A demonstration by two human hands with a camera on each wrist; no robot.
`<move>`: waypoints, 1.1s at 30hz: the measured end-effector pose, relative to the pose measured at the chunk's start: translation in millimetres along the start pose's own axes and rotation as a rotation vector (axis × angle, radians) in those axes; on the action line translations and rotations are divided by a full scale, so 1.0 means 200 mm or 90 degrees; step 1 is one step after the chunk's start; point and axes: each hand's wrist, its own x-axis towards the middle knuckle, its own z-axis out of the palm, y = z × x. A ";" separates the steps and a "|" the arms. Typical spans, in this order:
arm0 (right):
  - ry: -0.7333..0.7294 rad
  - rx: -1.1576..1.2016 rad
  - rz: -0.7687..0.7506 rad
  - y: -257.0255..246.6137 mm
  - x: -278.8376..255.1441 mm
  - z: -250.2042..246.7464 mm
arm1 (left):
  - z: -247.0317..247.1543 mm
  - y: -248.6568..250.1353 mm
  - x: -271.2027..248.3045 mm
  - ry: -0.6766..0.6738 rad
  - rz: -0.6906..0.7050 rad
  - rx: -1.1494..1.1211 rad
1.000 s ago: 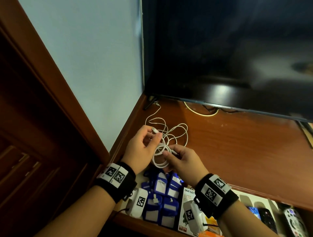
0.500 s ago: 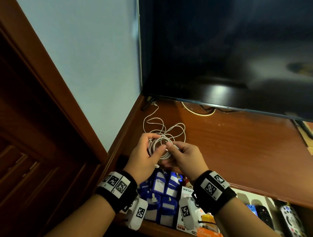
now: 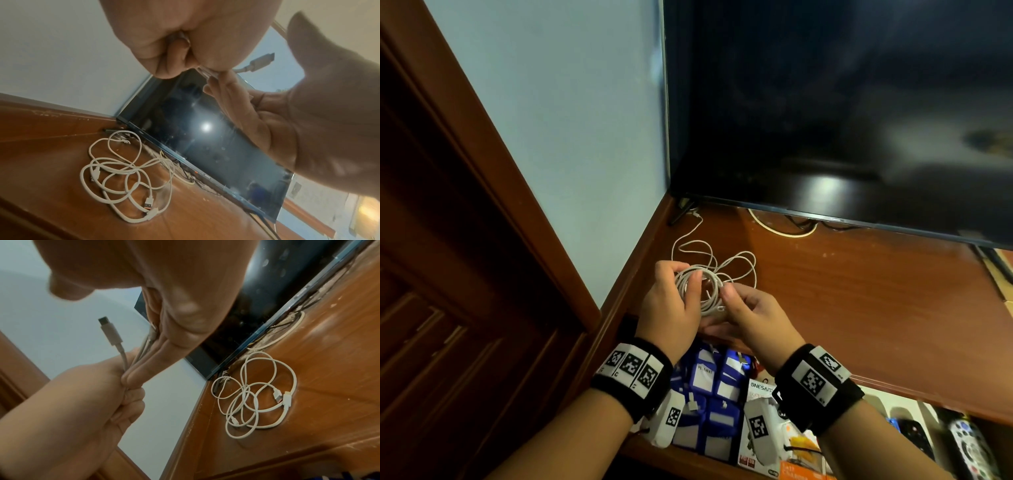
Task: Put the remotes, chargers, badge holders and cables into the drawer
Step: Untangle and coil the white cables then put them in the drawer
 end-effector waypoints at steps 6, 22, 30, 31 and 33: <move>0.015 -0.011 -0.048 0.01 -0.01 0.00 | -0.01 0.03 0.00 -0.003 -0.018 -0.041; 0.084 -0.027 -0.020 -0.01 0.03 -0.03 | -0.08 0.07 0.01 -0.213 -0.134 -0.268; 0.048 0.004 0.017 0.01 0.03 -0.01 | -0.03 0.11 0.01 -0.222 -0.312 -0.479; 0.044 0.007 0.023 0.01 0.04 -0.01 | -0.03 0.11 0.01 -0.223 -0.324 -0.501; 0.040 0.016 0.037 0.01 0.04 -0.03 | -0.03 0.11 0.01 -0.234 -0.336 -0.530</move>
